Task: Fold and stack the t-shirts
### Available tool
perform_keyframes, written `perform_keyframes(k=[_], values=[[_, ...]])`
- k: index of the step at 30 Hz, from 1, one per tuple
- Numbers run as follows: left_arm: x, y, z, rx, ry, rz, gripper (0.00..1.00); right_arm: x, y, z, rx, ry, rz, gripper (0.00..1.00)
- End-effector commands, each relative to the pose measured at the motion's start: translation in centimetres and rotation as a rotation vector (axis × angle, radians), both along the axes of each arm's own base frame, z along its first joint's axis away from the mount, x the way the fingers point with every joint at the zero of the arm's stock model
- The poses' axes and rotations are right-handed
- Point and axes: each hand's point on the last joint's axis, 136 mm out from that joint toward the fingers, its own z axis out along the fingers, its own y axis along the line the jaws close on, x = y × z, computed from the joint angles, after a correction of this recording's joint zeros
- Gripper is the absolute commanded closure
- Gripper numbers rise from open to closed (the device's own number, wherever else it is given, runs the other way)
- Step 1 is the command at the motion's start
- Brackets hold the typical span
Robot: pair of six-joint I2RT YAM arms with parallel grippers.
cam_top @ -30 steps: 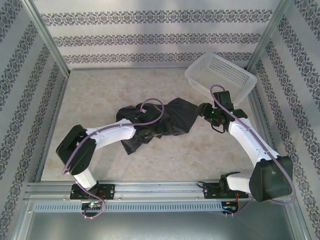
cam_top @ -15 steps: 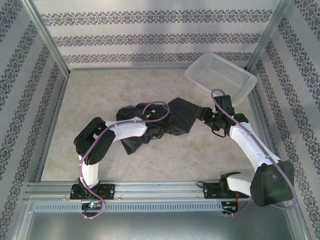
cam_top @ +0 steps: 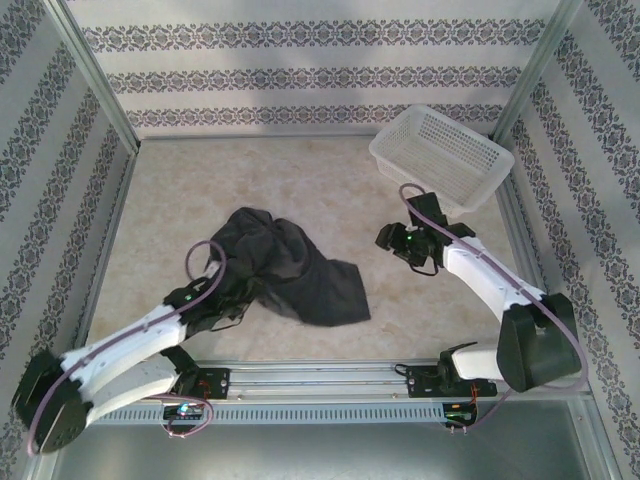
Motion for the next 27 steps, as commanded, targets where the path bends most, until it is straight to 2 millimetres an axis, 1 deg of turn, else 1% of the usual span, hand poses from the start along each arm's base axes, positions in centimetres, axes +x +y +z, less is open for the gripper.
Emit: perform_keyframes(k=[1, 3, 5, 6, 8, 10, 11, 13, 15, 18, 19, 21, 23, 24, 25, 27], values=[[-2.0, 5.3, -0.3, 0.086, 0.015, 0.184, 0.54, 0.3, 2.3, -0.3, 0.025, 0.019, 0.044, 0.41], [-2.4, 7.0, 0.8, 0.098, -0.025, 0.240, 0.52, 0.2, 3.8, -1.0, 0.035, 0.043, 0.085, 0.41], [-2.4, 8.0, 1.9, 0.103, -0.052, 0.271, 0.49, 0.1, 5.0, -1.6, 0.046, 0.060, 0.124, 0.41], [-2.3, 8.4, 2.5, 0.112, -0.058, 0.278, 0.46, 0.0, 5.7, -1.8, 0.058, 0.066, 0.145, 0.41], [-2.0, 9.0, 3.5, 0.127, -0.059, 0.276, 0.42, -0.3, 6.8, -2.1, 0.078, 0.073, 0.189, 0.42], [-1.2, 9.1, 4.0, 0.122, -0.047, 0.258, 0.41, -0.7, 7.5, -2.5, 0.090, 0.085, 0.224, 0.42], [-0.5, 8.9, 4.2, 0.106, -0.047, 0.238, 0.41, -0.9, 7.7, -2.7, 0.092, 0.092, 0.238, 0.41], [1.4, 8.3, 4.0, 0.053, -0.044, 0.202, 0.39, -1.4, 8.0, -3.0, 0.104, 0.107, 0.261, 0.41], [3.9, 7.1, 3.7, -0.021, -0.051, 0.148, 0.37, -1.8, 8.3, -3.4, 0.121, 0.124, 0.283, 0.41], [7.3, 5.1, 3.7, -0.044, -0.056, 0.023, 0.35, -2.6, 8.9, -4.0, 0.147, 0.161, 0.320, 0.41], [8.1, 4.4, 3.6, -0.050, -0.045, -0.022, 0.35, -2.9, 8.9, -4.2, 0.148, 0.179, 0.327, 0.41], [8.9, 2.9, 3.2, -0.082, -0.014, -0.082, 0.35, -3.7, 8.7, -4.7, 0.143, 0.217, 0.333, 0.40], [8.1, 2.5, 3.0, -0.054, 0.040, -0.112, 0.35, -4.4, 8.4, -5.2, 0.135, 0.239, 0.335, 0.40], [7.0, 2.8, 2.9, -0.010, 0.086, -0.120, 0.35, -4.6, 8.1, -5.3, 0.129, 0.245, 0.331, 0.40], [5.6, 3.5, 2.9, 0.041, 0.142, -0.115, 0.35, -4.9, 7.9, -5.4, 0.123, 0.247, 0.328, 0.40], [1.7, 4.8, 2.2, 0.107, 0.279, -0.091, 0.35, -5.1, 7.7, -5.5, 0.116, 0.246, 0.324, 0.40]])
